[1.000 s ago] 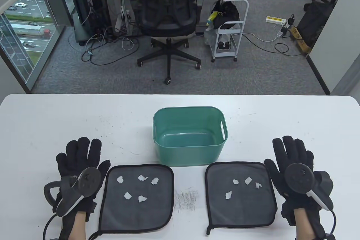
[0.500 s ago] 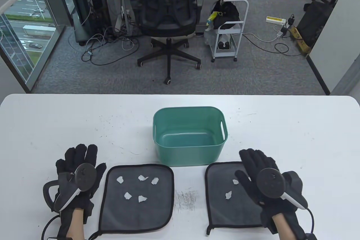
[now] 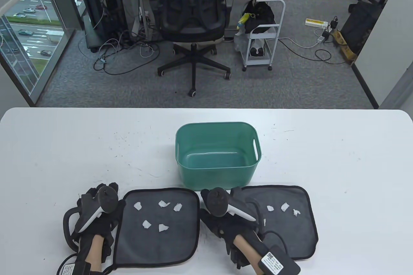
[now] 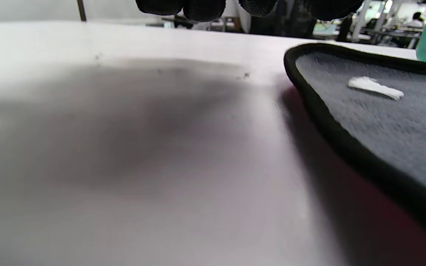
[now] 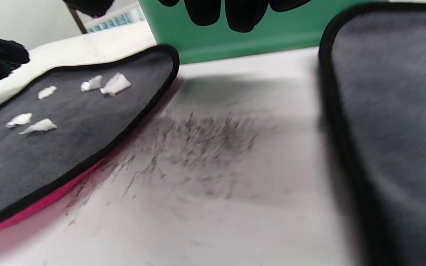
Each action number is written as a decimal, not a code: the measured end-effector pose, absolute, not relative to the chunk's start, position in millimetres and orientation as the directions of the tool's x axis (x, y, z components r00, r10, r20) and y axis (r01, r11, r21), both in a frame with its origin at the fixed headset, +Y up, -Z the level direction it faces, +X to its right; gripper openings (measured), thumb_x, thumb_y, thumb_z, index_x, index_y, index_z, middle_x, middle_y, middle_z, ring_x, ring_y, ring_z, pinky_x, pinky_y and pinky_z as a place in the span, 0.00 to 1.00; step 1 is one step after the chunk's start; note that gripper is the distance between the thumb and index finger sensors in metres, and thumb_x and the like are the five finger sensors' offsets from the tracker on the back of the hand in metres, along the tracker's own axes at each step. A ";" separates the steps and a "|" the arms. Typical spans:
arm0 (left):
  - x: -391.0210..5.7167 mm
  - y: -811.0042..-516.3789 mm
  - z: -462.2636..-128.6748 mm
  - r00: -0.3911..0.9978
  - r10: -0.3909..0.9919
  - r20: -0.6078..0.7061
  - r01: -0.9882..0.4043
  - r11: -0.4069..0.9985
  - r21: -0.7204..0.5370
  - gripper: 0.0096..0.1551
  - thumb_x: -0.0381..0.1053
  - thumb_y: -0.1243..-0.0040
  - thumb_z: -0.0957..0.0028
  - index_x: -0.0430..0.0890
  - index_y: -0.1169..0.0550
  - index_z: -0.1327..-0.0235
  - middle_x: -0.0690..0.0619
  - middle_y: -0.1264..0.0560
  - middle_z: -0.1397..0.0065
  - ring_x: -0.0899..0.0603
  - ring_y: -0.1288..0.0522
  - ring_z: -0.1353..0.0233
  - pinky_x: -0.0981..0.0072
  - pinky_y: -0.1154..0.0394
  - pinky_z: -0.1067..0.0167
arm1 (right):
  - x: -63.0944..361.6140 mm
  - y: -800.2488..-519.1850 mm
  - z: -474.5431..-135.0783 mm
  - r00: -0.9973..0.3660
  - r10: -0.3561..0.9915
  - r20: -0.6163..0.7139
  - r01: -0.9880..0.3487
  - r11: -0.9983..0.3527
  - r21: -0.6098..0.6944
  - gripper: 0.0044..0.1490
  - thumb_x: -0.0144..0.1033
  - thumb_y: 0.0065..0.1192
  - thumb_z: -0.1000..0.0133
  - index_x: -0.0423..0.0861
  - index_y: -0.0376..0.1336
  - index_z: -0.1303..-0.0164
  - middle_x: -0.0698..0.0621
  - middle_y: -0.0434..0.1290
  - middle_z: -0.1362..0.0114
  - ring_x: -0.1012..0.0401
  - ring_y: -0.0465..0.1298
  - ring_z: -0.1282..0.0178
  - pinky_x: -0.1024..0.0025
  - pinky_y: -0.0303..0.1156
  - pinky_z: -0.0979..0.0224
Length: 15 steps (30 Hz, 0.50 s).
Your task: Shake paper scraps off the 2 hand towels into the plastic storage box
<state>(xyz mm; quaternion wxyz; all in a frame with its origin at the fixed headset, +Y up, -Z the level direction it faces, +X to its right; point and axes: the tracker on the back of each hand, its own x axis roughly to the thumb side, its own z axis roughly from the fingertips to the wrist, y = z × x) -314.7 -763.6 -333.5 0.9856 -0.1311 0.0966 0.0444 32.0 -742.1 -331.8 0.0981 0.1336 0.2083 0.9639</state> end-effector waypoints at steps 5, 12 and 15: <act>-308.4 -772.6 -337.1 0.980 -0.013 -0.199 -0.046 0.957 -0.287 0.42 0.68 0.51 0.41 0.58 0.42 0.13 0.45 0.43 0.08 0.32 0.46 0.12 0.29 0.47 0.21 | 14.8 -757.4 -337.5 -0.979 0.153 0.136 -0.086 -0.911 0.403 0.45 0.60 0.54 0.43 0.50 0.50 0.19 0.45 0.60 0.16 0.42 0.64 0.20 0.40 0.57 0.22; -307.9 -780.0 -339.5 0.980 -0.037 -0.197 -0.034 0.938 -0.344 0.41 0.68 0.50 0.41 0.58 0.41 0.14 0.44 0.45 0.08 0.31 0.47 0.12 0.29 0.47 0.21 | 0.4 -765.6 -342.6 -0.995 0.064 0.079 -0.029 -0.923 0.383 0.46 0.61 0.55 0.43 0.50 0.51 0.19 0.45 0.60 0.16 0.41 0.63 0.20 0.40 0.57 0.22; -307.9 -781.6 -339.6 0.980 -0.030 -0.196 -0.041 0.936 -0.349 0.42 0.67 0.51 0.41 0.57 0.42 0.14 0.44 0.45 0.08 0.31 0.47 0.12 0.29 0.47 0.21 | -2.1 -769.4 -344.2 -0.998 0.028 0.062 -0.002 -0.925 0.379 0.45 0.61 0.55 0.43 0.50 0.51 0.19 0.45 0.60 0.16 0.41 0.63 0.20 0.40 0.57 0.22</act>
